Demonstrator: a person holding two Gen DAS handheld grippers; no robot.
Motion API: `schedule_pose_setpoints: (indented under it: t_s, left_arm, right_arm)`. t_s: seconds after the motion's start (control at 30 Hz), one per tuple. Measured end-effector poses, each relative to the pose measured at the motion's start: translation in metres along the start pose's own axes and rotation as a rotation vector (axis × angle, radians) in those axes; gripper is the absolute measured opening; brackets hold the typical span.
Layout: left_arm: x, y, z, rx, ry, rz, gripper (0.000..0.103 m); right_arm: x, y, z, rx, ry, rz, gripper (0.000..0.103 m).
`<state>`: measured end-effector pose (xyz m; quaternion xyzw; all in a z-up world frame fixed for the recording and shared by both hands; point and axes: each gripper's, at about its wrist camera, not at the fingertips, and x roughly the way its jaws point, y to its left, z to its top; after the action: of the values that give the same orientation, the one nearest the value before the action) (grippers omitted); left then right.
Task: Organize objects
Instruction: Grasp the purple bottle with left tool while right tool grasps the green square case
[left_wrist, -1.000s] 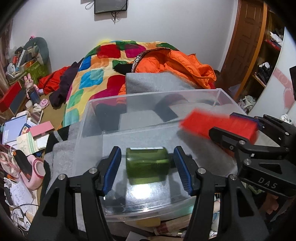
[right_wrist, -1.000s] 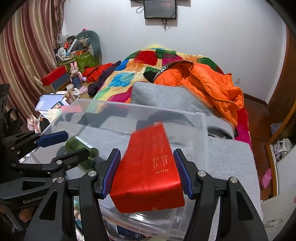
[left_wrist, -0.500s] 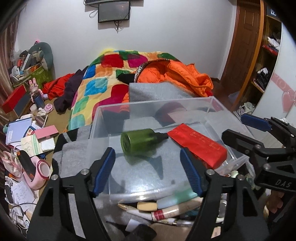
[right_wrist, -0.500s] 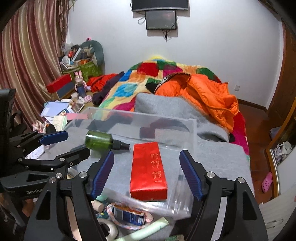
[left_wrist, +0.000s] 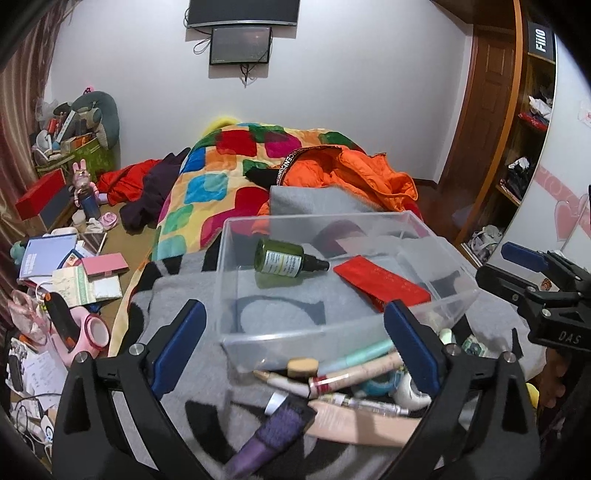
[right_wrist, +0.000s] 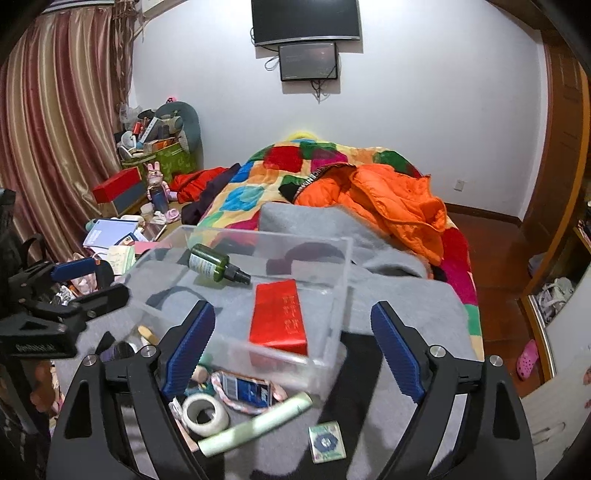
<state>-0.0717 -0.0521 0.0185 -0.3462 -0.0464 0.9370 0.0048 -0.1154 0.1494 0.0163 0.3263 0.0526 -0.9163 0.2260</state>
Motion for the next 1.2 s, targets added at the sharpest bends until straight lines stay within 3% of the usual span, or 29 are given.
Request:
schedule_pose_setpoints:
  t_s: [0.33, 0.6, 0.87, 1.2]
  left_arm:
    - [0.002, 0.009, -0.039, -0.017, 0.076, 0.022, 0.098]
    - [0.015, 0.009, -0.068, -0.029, 0.147, -0.010, 0.098]
    - [0.022, 0.015, -0.083, -0.041, 0.150, 0.011, 0.098]
    - [0.025, 0.022, -0.087, -0.058, 0.163, -0.020, 0.046]
  right_arm:
    - [0.003, -0.020, -0.035, 0.063, 0.098, -0.048, 0.085]
    - [0.012, -0.039, -0.064, 0.109, 0.185, -0.063, 0.085]
    - [0.019, -0.043, -0.087, 0.128, 0.230, -0.058, 0.082]
    - [0.027, -0.037, -0.092, 0.119, 0.242, -0.014, 0.033]
